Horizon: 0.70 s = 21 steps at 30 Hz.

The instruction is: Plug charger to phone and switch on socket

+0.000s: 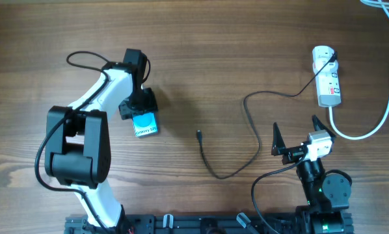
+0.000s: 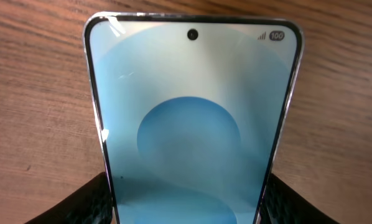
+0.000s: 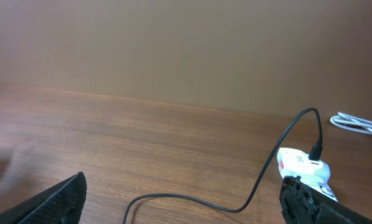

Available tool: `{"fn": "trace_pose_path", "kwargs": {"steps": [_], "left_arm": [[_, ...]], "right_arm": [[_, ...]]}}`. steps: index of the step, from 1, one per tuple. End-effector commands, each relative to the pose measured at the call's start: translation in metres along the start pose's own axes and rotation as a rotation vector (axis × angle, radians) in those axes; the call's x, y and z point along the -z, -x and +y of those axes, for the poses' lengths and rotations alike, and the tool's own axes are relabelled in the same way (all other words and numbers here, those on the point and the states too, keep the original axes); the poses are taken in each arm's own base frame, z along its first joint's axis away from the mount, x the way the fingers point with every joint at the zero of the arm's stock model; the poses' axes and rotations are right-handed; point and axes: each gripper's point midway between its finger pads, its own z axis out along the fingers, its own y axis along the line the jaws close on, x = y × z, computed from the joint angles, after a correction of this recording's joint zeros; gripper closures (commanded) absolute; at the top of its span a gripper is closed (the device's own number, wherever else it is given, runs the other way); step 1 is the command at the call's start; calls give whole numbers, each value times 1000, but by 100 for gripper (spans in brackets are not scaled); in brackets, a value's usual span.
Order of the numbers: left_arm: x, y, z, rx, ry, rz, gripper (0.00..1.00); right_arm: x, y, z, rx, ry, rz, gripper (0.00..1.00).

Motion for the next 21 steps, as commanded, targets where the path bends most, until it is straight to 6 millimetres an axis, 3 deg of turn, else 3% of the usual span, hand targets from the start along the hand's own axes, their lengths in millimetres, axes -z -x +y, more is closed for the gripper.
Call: {"fn": "trace_pose_path", "kwargs": {"steps": [1, 3, 9, 16, 21], "left_arm": [[32, 21, -13, 4, -37, -51, 38], [46, 22, -16, 16, -68, -39, 37], [57, 9, -40, 70, -333, 92, 37], [67, 33, -44, 84, -527, 43, 35], [79, 33, -59, -16, -680, 36, 34]], "right_arm": [[0, 2, -3, -5, -18, -11, 0], [0, 2, -3, -5, -18, -11, 0], [0, 2, -3, -5, -18, -11, 0], [0, 2, -3, -5, -18, -11, 0], [1, 3, -5, 47, -25, -12, 1]]}}
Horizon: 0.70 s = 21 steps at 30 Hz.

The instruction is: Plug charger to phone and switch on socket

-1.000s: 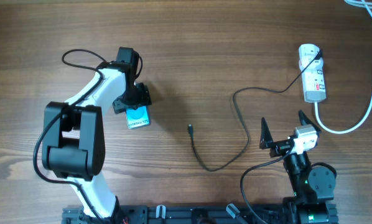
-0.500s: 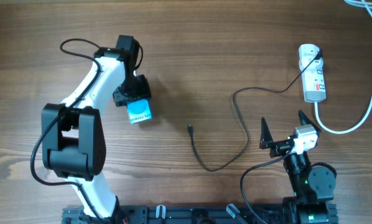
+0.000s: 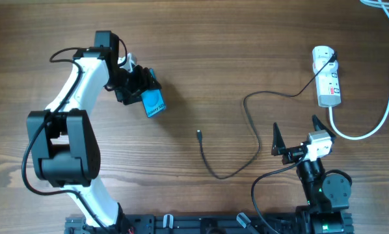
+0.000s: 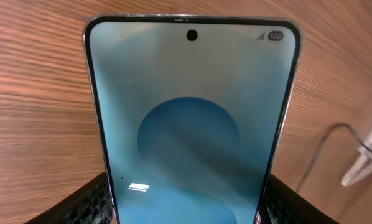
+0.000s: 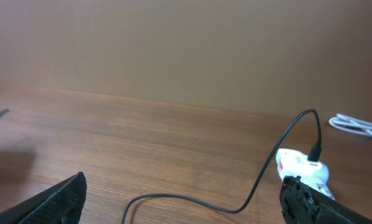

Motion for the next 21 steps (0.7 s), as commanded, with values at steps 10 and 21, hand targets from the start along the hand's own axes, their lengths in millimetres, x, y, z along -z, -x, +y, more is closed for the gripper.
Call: {"fn": "trace_pose_path", "kwargs": {"steps": [10, 21], "left_arm": [[13, -3, -38, -201, -262, 18, 34], [13, -3, -38, -215, -262, 16, 33]], "right_arm": [[7, 44, 30, -89, 190, -92, 0], [-39, 161, 49, -236, 400, 331, 0]]}}
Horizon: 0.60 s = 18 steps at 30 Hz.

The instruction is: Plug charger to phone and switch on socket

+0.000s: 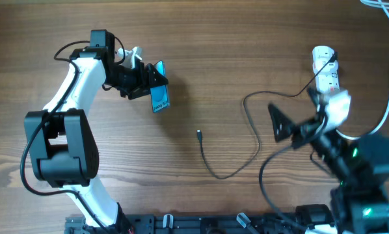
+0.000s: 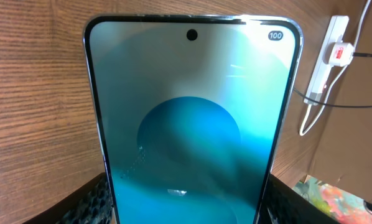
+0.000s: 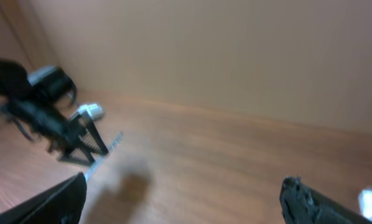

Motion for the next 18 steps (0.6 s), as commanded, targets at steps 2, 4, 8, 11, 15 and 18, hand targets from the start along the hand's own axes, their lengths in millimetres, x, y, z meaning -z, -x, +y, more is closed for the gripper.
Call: {"fn": "trace_pose_path", "kwargs": {"steps": [2, 4, 8, 11, 15, 18], "left_arm": [[4, 1, -6, -25, -35, -7, 33], [4, 1, -6, -25, -35, -7, 33], [4, 1, -6, -24, -35, -6, 32], [4, 1, -7, -24, -35, -5, 32], [3, 0, -7, -25, -35, -1, 31], [0, -3, -10, -40, -35, 9, 30]], "right_arm": [[-31, 26, 12, -122, 143, 209, 0], [-48, 30, 19, -204, 231, 242, 0], [-81, 9, 26, -449, 342, 362, 16], [-108, -24, 33, -491, 372, 478, 21], [-147, -81, 61, -513, 422, 656, 21], [-169, -118, 87, -504, 475, 750, 20]]}}
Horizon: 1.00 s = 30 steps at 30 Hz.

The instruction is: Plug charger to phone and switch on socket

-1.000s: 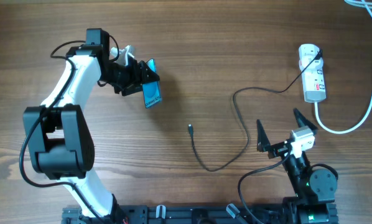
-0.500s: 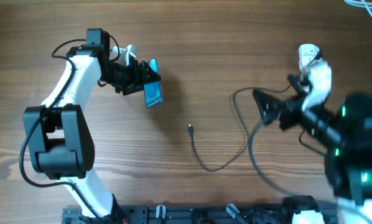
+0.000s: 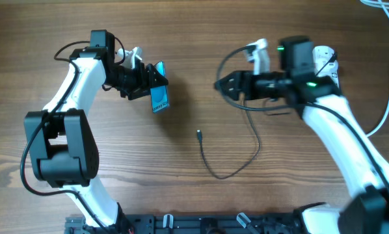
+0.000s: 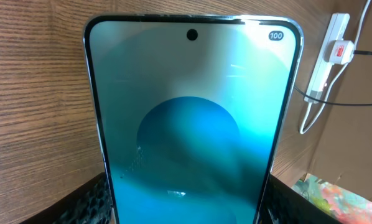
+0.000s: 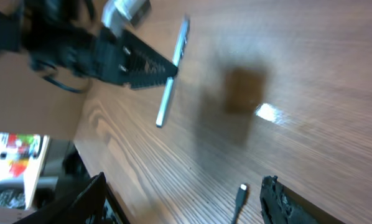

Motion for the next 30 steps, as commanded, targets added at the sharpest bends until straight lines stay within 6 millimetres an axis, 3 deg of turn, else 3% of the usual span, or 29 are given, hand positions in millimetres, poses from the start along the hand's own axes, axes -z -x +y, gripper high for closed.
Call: {"fn": "trace_pose_path", "kwargs": {"steps": [1, 3, 7, 10, 13, 16, 19, 24, 30], "left_arm": [[-2, -3, -13, -46, -36, 11, 30], [-6, -6, -18, -59, -36, 22, 30], [-12, -10, -25, -79, -38, 37, 30], [-17, -14, -30, -94, -39, 50, 30], [-21, -18, -36, -107, -47, 64, 30], [-25, -22, -44, -122, -64, 77, 30], [-28, -23, -47, -134, -67, 83, 30], [-28, -23, -48, -138, -68, 82, 29], [-28, -24, -48, -160, -69, 82, 29]], "right_arm": [[-47, -15, 11, 24, 60, 99, 20], [-78, -24, 19, 53, 92, 134, 20], [-118, -28, 30, 20, 144, 138, 20], [-138, -35, 35, 26, 168, 149, 20], [-144, -35, 38, 37, 163, 139, 20], [-150, -29, 25, -22, 57, 89, 21], [-153, -31, 30, -39, 60, 90, 25], [-154, -31, 30, -38, 57, 90, 51], [-154, -32, 30, -40, 57, 91, 66]]}}
